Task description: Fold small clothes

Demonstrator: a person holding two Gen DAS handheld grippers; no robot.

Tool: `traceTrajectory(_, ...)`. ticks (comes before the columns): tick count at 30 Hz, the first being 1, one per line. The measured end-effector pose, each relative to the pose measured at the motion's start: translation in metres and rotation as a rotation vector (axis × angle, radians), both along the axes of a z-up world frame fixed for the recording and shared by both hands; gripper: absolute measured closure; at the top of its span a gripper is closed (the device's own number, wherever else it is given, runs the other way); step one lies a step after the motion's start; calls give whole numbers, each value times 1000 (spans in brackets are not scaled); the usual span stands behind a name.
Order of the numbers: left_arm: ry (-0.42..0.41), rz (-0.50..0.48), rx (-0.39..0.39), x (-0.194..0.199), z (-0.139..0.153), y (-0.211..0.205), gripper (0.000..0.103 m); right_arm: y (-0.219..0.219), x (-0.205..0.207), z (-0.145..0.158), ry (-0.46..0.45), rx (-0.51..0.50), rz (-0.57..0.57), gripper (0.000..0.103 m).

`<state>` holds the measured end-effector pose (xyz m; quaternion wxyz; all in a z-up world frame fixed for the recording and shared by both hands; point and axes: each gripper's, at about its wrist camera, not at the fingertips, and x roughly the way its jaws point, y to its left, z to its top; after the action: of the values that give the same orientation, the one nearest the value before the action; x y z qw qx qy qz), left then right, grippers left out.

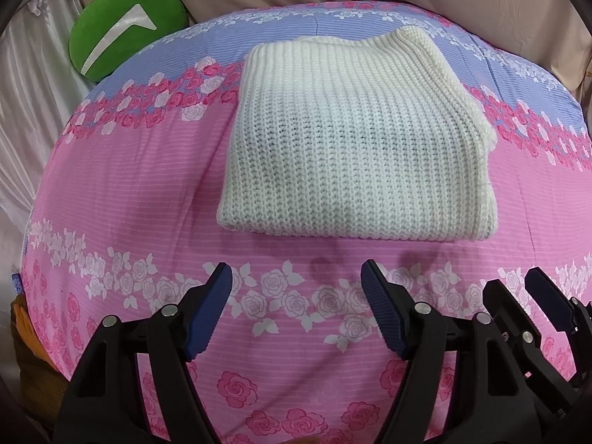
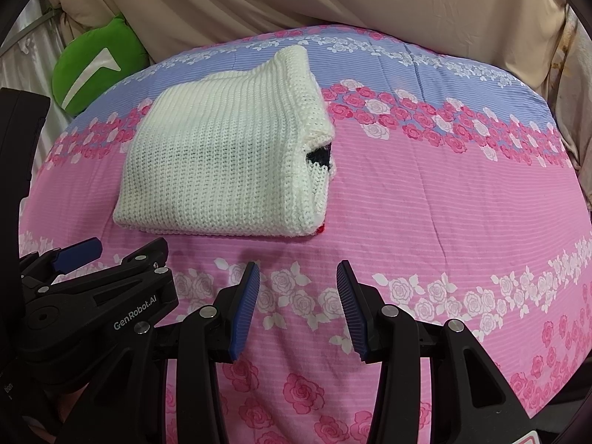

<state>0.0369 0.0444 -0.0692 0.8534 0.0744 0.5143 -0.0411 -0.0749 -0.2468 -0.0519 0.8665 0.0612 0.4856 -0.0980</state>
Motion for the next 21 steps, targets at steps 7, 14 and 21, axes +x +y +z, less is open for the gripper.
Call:
traceTrajectory(7,1,2,0,1,0,0,33,0,0,0,0,-1,-1,59)
traceTrajectory(14,4,6,2,1,-1,1,33,1,0,0,-2,0,0,59)
traceTrajectory(21,4,10,3,1,-1,1,33,3,2,1,-6,-4,-6,58)
